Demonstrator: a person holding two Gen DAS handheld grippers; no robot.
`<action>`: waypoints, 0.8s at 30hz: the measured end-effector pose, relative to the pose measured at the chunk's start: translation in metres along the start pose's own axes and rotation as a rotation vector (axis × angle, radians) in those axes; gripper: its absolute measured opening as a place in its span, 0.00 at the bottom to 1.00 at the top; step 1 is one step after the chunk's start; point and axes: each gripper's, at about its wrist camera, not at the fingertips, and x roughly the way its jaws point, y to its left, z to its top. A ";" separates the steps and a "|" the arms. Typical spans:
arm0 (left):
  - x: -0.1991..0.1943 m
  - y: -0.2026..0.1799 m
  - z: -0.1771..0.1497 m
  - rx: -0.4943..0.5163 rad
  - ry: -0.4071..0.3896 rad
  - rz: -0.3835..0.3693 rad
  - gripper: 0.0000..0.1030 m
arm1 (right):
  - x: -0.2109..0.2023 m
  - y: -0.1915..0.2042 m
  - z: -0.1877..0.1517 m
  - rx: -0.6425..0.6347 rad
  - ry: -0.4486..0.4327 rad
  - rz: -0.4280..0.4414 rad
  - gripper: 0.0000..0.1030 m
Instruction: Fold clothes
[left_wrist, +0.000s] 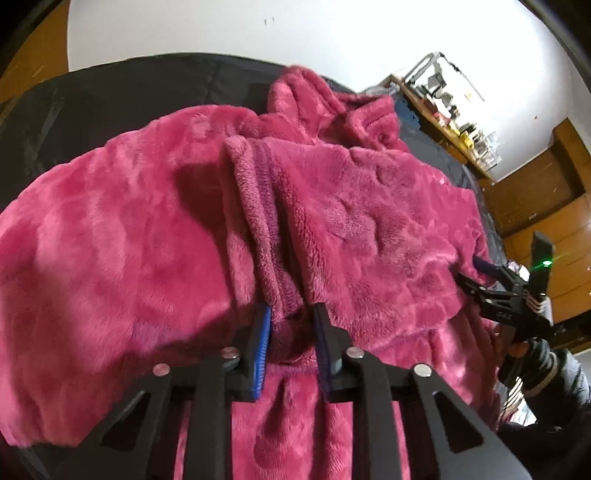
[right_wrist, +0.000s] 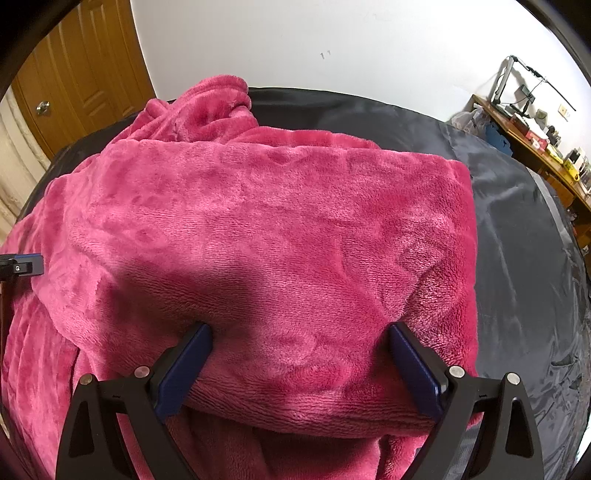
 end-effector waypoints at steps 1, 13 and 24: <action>-0.007 0.000 -0.004 -0.004 -0.017 0.003 0.16 | -0.001 -0.001 -0.001 -0.001 0.000 0.002 0.95; 0.007 0.026 -0.018 -0.132 -0.019 0.095 0.07 | -0.007 0.000 -0.003 -0.010 0.012 0.003 0.97; -0.014 -0.036 0.025 -0.049 -0.201 0.138 0.59 | -0.033 -0.027 0.036 0.105 -0.004 0.015 0.97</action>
